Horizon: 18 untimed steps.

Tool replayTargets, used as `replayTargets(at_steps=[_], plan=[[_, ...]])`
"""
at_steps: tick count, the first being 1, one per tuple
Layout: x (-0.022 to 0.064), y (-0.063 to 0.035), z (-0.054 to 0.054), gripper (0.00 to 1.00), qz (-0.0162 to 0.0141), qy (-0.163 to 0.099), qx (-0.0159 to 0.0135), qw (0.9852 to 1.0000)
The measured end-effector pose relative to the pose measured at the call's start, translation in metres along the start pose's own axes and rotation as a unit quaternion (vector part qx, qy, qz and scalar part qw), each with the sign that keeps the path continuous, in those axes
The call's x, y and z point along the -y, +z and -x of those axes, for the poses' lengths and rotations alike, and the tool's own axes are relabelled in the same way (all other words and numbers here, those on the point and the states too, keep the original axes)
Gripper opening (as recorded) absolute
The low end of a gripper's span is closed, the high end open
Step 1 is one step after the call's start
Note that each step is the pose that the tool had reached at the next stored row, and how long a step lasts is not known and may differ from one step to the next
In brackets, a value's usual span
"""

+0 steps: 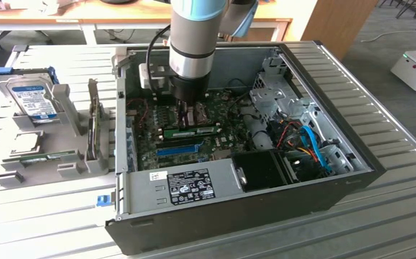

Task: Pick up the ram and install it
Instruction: 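Press down the ram until it locks into place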

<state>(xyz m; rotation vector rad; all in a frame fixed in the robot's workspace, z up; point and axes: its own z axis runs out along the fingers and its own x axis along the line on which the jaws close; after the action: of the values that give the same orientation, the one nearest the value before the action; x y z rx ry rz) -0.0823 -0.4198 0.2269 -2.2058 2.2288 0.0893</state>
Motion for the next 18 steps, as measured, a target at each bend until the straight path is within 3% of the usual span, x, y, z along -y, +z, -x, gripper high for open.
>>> replayTargets(at_steps=[18], plan=[[0.0001,0.0029,-0.0001,0.11,0.0,0.0,0.0,1.0]])
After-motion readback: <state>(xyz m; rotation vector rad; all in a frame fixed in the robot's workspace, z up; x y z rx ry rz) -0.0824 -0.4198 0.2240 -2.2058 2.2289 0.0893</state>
